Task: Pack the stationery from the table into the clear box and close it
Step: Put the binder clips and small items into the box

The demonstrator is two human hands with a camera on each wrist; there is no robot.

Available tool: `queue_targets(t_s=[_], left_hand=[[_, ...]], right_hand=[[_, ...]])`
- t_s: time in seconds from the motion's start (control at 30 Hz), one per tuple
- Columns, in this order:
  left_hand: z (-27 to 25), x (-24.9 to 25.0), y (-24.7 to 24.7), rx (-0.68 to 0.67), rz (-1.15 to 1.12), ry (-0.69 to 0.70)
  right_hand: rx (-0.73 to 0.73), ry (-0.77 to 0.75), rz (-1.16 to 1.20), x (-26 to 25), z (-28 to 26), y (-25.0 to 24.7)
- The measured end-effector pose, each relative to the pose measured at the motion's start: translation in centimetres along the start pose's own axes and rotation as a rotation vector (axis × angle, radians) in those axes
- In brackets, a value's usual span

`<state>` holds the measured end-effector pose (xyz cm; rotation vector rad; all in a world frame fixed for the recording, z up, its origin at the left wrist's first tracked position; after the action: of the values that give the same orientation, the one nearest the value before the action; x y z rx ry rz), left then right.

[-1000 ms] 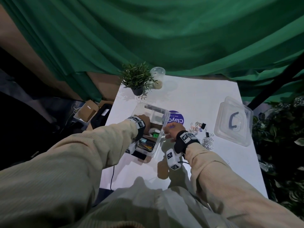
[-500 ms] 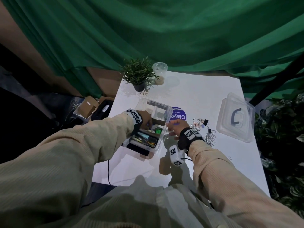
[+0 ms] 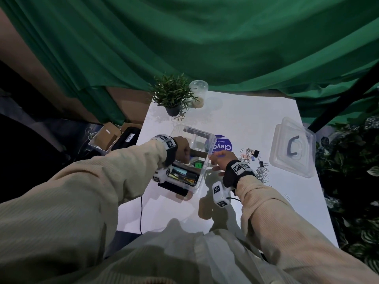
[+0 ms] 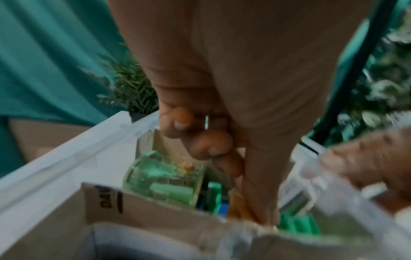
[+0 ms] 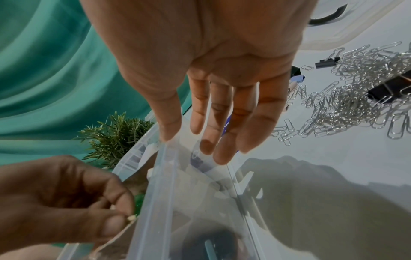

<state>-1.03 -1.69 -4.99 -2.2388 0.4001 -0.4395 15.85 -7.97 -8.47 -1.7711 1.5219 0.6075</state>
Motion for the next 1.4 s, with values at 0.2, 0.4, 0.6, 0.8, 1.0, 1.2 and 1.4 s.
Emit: queue_targets(t_s=[0.2, 0.4, 0.6, 0.8, 1.0, 1.2, 1.4], left_hand=[[-1.4, -4.1, -6.1, 0.205, -0.265, 0.010], [-0.5, -5.5, -7.0, 0.382, -0.172, -0.134], [0.2, -2.5, -6.8, 0.451, -0.165, -0.179], [1.8, 10.4, -9.1, 0.551, -0.167, 0.105], [8.6, 18.5, -3.9, 0.237, 0.014, 0.083], [12.1, 15.5, 1.9, 0.053, 0.172, -0.141], [13.4, 14.1, 3.4, 0.056, 0.023, -0.206]], right_hand=[[0.032, 0.001, -0.004, 0.2, -0.2, 0.0], [0.073, -0.014, -0.062, 0.4, -0.3, -0.4], [0.167, -0.037, 0.006, 3.8, -0.9, -5.5], [0.500, 0.083, -0.201, 10.3, -2.7, -15.0], [0.542, 0.131, -0.305, 10.3, -2.1, -18.9], [0.484, 0.086, -0.422, 7.1, 1.2, -20.2], [0.241, -0.140, -0.647, 4.6, 5.8, -17.0]])
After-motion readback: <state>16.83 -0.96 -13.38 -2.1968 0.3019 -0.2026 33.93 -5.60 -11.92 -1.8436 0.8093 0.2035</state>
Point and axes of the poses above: each hand's wrist, its own z-axis towards the middle knuckle, its own y-axis out of the palm, x = y × z, the point moved 9 cm from there along z, towards the middle knuckle, and after that the axes turned 3 degrees about z, right-handed, at the moved point
